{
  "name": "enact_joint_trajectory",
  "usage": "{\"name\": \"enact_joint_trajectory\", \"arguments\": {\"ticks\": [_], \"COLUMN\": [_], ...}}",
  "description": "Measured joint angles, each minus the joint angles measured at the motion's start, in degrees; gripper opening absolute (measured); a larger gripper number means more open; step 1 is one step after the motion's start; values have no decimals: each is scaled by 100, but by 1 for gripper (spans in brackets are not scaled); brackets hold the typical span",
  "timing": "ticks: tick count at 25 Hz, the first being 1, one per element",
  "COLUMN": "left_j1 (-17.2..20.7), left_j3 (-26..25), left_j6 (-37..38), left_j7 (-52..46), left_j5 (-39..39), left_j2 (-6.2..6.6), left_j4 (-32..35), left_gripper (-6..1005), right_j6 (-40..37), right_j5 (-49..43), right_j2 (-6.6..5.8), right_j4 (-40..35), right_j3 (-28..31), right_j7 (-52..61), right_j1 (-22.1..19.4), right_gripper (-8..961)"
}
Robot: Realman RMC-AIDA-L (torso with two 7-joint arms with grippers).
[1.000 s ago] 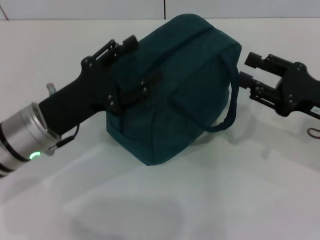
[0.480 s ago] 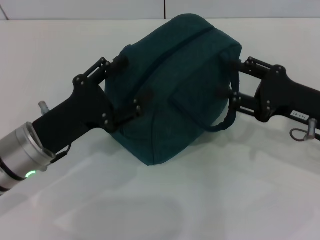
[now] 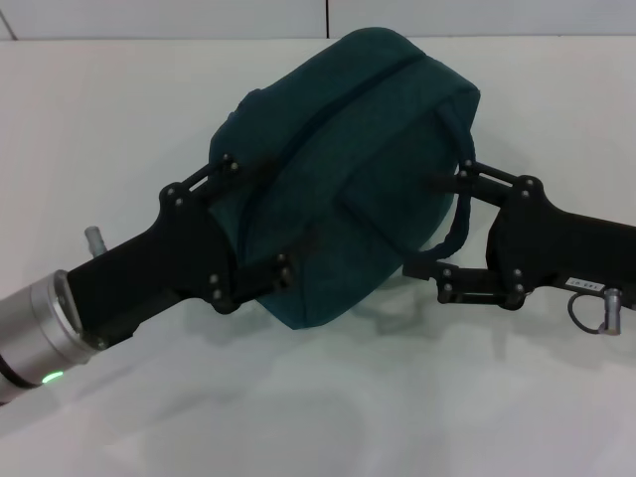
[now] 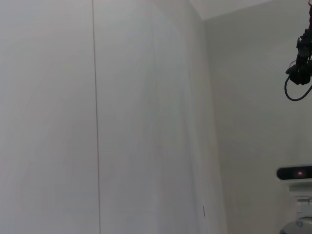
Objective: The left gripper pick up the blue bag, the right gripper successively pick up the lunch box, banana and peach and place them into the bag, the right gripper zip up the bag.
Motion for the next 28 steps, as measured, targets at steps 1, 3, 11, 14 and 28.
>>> {"name": "enact_joint_trajectory", "arguments": {"ticks": [1,3,11,14,28], "left_j1": [24,54,117,118,122], "left_j3": [-11,-21,-28,-28,-28], "left_j6": [26,59,135,135,179], "left_j7": [22,69,148,149,154], "left_j5": [0,-2,-33,-34,-3], "left_j2": [0,0,0,0,7], "left_j4": [0,0,0,0,0], "left_gripper": [816,816,816,816,816], "right_j6": [-6,-27,-100,-208,-290], "right_j5": [-3,-5,-11,-13,-13], "right_j2": [-1,-11,-34,-39,-11], "right_j4": [-5,-12,-18,-19,8], "right_j3": [1,3,17,61,153], "right_j7": [-9,-17,-39,-41,-54], "right_j1": [-6,-11,-62,-74,-118], "right_gripper": [860,860,859,859,860]}}
